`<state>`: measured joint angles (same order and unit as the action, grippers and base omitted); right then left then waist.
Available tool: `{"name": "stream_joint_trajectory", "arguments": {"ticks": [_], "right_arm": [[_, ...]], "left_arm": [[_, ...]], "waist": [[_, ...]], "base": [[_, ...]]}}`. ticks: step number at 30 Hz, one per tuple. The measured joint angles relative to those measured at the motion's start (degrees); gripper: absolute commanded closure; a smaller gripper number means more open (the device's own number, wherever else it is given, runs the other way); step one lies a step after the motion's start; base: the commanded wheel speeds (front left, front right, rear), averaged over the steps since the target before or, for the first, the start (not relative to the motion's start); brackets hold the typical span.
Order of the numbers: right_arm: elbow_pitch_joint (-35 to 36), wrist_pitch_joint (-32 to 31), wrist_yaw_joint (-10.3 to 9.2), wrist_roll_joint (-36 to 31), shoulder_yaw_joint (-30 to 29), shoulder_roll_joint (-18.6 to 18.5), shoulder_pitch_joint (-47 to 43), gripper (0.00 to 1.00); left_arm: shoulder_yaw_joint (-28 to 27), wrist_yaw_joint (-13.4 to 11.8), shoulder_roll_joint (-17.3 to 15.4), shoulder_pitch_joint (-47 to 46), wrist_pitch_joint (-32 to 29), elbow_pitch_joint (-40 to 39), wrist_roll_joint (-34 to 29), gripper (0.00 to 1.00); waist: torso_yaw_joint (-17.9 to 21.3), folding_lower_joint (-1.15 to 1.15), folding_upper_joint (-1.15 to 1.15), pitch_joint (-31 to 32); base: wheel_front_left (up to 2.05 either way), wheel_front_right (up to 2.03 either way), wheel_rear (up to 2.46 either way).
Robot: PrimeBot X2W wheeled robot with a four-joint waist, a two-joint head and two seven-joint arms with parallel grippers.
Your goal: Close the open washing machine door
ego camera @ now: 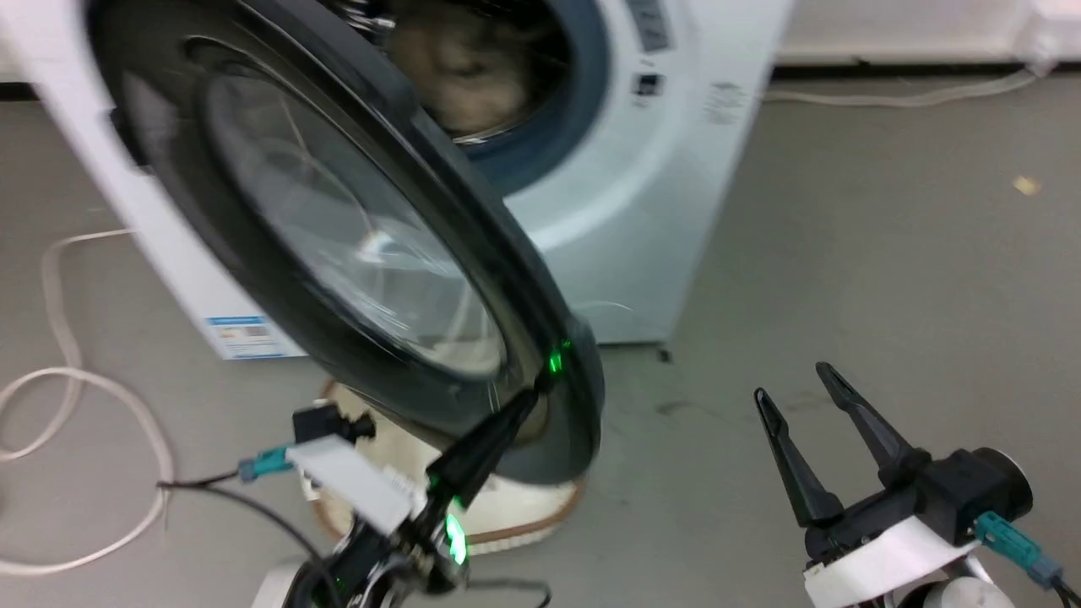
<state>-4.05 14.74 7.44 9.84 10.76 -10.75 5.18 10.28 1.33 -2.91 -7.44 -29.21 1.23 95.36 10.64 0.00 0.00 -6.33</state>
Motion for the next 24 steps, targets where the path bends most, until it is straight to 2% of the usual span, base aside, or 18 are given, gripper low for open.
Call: {"name": "stream_joint_trajectory", "arguments": {"ticks": [6,15,19,23,24], "right_arm": [[-0.5,0.0,0.0,1.3,0.1,0.6,1.7,0.0],[-1.5,0.0,0.0,1.9,0.8,1.9,3.0,0.0],[-1.6,0.0,0.0,1.9,0.6,2.0,3.1,0.0],[-1.6,0.0,0.0,1.9,-0.2,2.0,3.1,0.0],[-1.5,0.0,0.0,1.9,-0.3,2.0,3.1,0.0]], "left_arm": [[3.2,1.4,0.1,-9.5,11.3,8.2,0.1,1.0],[4.3,4.4,0.2,-23.1,26.5,21.5,0.4,1.0],[3.9,5.4,0.2,-26.2,29.7,25.4,1.4,1.0],[4.2,5.7,0.2,-26.5,29.5,26.1,2.3,1.0],[4.2,5.7,0.2,-26.4,29.1,25.4,2.3,0.21]], "waist": [[7.3,0.01,0.0,-3.1],[16.6,0.01,0.0,-7.5],[18.7,0.0,0.0,-8.7],[17.9,0.0,0.0,-8.3],[17.4,0.0,0.0,-8.1]], "base": [[0.0,0.0,0.0],[0.0,0.0,0.0],[0.0,0.0,0.0],[0.0,0.0,0.0],[0.0,0.0,0.0]]}}
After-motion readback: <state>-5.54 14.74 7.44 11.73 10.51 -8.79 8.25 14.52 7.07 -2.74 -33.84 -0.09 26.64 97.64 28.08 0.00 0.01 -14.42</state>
